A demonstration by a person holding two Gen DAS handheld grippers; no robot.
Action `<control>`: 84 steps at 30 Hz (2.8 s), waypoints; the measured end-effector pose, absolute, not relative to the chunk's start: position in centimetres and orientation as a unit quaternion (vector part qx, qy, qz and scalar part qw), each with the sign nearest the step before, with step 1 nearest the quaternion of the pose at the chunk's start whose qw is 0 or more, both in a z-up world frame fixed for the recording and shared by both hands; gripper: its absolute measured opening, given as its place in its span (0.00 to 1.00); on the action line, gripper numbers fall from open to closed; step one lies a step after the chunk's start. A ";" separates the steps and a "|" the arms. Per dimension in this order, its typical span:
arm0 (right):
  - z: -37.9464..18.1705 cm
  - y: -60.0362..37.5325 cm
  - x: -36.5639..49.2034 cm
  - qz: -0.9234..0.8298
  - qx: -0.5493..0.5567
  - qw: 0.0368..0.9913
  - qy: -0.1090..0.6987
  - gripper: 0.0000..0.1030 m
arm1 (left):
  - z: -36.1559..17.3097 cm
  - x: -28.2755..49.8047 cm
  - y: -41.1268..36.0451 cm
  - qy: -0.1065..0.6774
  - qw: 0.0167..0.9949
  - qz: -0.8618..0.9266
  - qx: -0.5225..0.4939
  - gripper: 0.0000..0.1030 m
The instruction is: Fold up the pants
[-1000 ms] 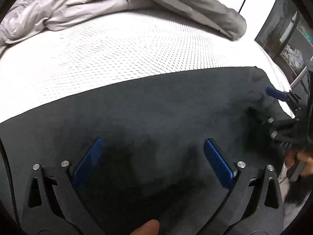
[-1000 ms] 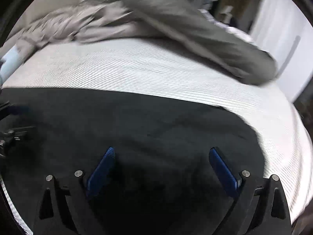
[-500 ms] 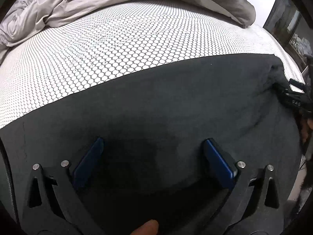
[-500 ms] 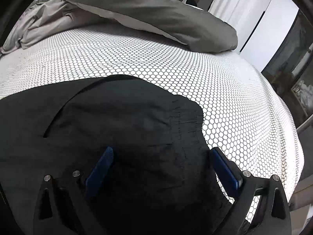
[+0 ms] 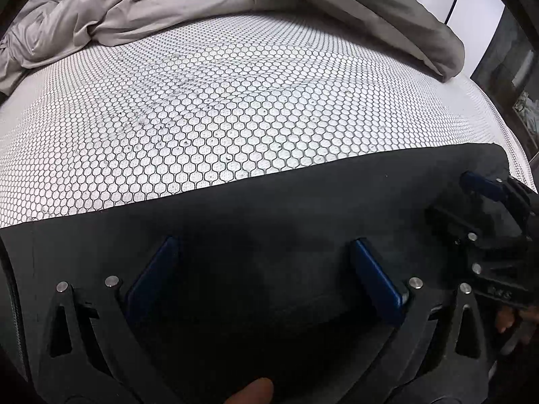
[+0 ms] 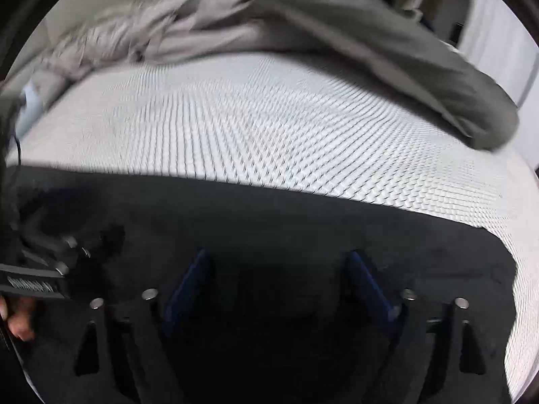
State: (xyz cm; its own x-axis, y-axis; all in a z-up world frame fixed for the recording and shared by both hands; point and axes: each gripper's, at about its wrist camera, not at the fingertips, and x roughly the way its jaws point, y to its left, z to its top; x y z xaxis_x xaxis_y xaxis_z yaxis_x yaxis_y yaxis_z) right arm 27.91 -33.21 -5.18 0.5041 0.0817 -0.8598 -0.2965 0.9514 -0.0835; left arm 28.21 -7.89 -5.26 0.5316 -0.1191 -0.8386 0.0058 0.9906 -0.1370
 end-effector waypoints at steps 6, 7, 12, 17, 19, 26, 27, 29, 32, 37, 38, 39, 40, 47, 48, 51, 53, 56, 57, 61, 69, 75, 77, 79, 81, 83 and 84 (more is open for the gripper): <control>-4.7 -42.8 28.6 -0.106 -0.143 0.862 0.474 0.79 | -5.2 27.3 -7.3 0.480 0.875 -0.048 -0.050 0.99; -4.7 -44.6 28.3 -0.137 -0.131 0.859 0.475 0.79 | -5.2 27.2 -7.2 0.479 0.875 -0.048 -0.050 0.99; -1.8 -45.8 26.0 -0.108 -0.053 0.882 0.455 0.79 | -4.2 26.5 -7.2 0.481 0.874 -0.036 -0.059 0.99; 1.7 -41.3 22.4 0.015 -0.040 0.899 0.436 0.85 | -1.6 23.0 -11.5 0.448 0.884 -0.131 -0.034 0.99; 0.8 -38.7 21.4 0.074 -0.039 0.887 0.454 0.85 | -3.4 22.9 -13.0 0.481 0.862 -0.160 -0.022 0.99; -3.0 -37.0 19.0 0.099 -0.116 0.852 0.500 0.86 | -4.6 21.0 -10.4 0.496 0.859 -0.124 0.024 0.99; -2.8 -38.3 18.5 0.093 -0.099 0.854 0.501 0.86 | -4.7 20.4 -8.6 0.499 0.859 -0.110 0.024 0.99; -2.6 -40.8 17.8 0.062 -0.086 0.860 0.499 0.86 | -4.8 19.7 -5.5 0.500 0.862 -0.086 0.021 0.99; -1.5 -43.5 15.8 0.056 -0.077 0.868 0.487 0.84 | -4.5 17.5 -0.7 0.491 0.870 -0.040 0.007 0.99; 0.4 -39.6 11.0 0.051 -0.119 0.878 0.461 0.85 | -2.4 13.2 1.4 0.456 0.889 -0.001 -0.034 0.99; 1.1 -38.4 10.2 0.084 -0.101 0.882 0.453 0.85 | -2.0 12.6 0.5 0.447 0.893 -0.020 -0.041 0.99; 1.0 -37.9 10.5 0.110 -0.087 0.882 0.449 0.85 | -1.6 12.1 -1.1 0.438 0.897 -0.046 -0.046 0.99; 1.3 -36.7 10.0 0.130 -0.082 0.881 0.447 0.86 | -1.7 12.1 -2.4 0.437 0.896 -0.068 -0.048 0.99; -1.2 -29.5 5.7 0.217 -0.166 0.840 0.469 0.86 | -4.1 10.9 -8.9 0.465 0.872 -0.151 0.038 0.99; -1.3 -30.1 4.9 0.215 -0.189 0.840 0.460 0.88 | -4.0 10.5 -8.5 0.463 0.872 -0.153 0.037 0.99; -0.7 -34.8 3.7 0.166 -0.198 0.850 0.459 0.89 | -4.0 10.0 -6.4 0.465 0.873 -0.144 0.024 0.99; -0.5 -40.9 3.8 0.085 -0.166 0.863 0.469 0.91 | -4.0 10.0 -4.6 0.466 0.874 -0.136 0.016 0.99; -0.4 -49.2 3.9 -0.023 -0.091 0.870 0.485 0.93 | -4.6 10.8 -2.3 0.470 0.873 -0.128 0.009 0.99; -0.3 -50.7 3.8 -0.029 -0.062 0.871 0.486 0.93 | -4.6 10.8 -2.3 0.472 0.873 -0.125 0.009 0.99; 2.1 -50.9 2.9 -0.030 -0.032 0.889 0.456 0.93 | -3.5 10.9 -3.1 0.469 0.875 -0.119 -0.001 0.99; 2.6 -38.9 2.8 0.124 -0.060 0.884 0.447 0.93 | -3.5 13.8 -12.7 0.467 0.865 -0.182 0.032 0.99; -1.7 -35.6 2.8 0.150 -0.174 0.857 0.460 0.93 | -4.5 12.5 -11.8 0.459 0.865 -0.187 0.073 0.99; -1.4 -37.2 1.5 0.158 -0.175 0.857 0.459 0.94 | -4.5 11.2 -8.9 0.459 0.868 -0.173 0.077 1.00; -1.4 -39.6 0.6 0.146 -0.169 0.860 0.460 0.95 | -4.3 10.4 -4.2 0.462 0.874 -0.142 0.056 1.00; -1.1 -42.5 0.5 0.124 -0.154 0.864 0.464 0.95 | -4.1 9.8 0.4 0.459 0.883 -0.096 0.028 1.00; -0.8 -44.6 0.4 0.111 -0.142 0.865 0.469 0.96 | -4.6 9.6 5.9 0.463 0.886 -0.035 -0.014 1.00; -0.7 -45.1 0.5 0.105 -0.141 0.865 0.470 0.96 | -4.9 9.5 7.7 0.465 0.885 -0.015 -0.027 1.00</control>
